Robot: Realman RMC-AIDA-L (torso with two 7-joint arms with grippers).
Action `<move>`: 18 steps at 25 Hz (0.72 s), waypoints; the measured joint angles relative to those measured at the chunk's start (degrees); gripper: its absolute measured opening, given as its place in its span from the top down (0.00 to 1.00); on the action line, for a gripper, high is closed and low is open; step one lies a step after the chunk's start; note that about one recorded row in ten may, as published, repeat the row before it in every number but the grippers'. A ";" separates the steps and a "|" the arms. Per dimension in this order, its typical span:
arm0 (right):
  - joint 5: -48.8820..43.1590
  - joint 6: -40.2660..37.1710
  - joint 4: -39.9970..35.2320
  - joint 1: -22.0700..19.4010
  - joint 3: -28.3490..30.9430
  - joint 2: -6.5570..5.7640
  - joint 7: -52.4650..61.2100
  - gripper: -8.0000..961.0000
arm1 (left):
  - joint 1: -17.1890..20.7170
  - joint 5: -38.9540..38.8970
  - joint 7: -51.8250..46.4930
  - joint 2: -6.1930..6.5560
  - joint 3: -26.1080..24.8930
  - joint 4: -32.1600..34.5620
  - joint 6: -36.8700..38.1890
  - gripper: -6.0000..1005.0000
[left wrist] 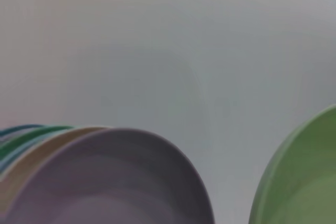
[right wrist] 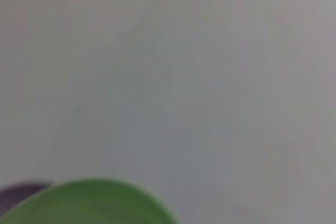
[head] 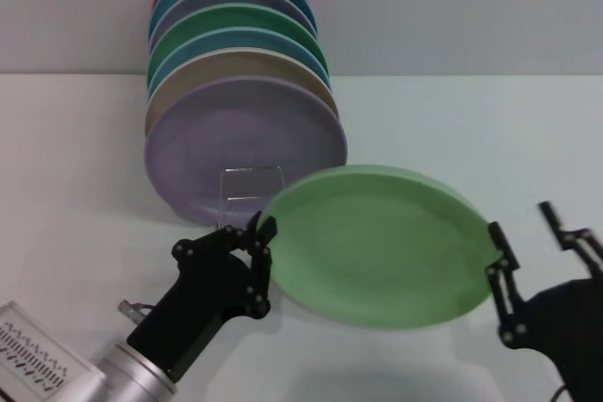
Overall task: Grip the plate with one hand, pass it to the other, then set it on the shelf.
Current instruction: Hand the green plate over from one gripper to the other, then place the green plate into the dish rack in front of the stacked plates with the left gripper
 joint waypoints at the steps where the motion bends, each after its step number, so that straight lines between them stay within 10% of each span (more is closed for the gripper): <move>1: -0.61 -2.28 0.65 -0.13 0.01 0.00 1.78 0.65 | 0.13 -0.03 0.01 -0.01 -0.14 0.18 0.61 0.95; 7: -4.97 -17.53 6.01 -0.45 0.04 0.00 18.28 0.59 | 2.45 -0.06 -0.10 0.11 -2.29 0.65 10.02 0.96; 18: 1.95 -18.38 13.90 2.40 0.37 -0.35 33.08 0.58 | 2.87 -0.22 -0.33 -0.04 -10.81 0.27 14.67 0.96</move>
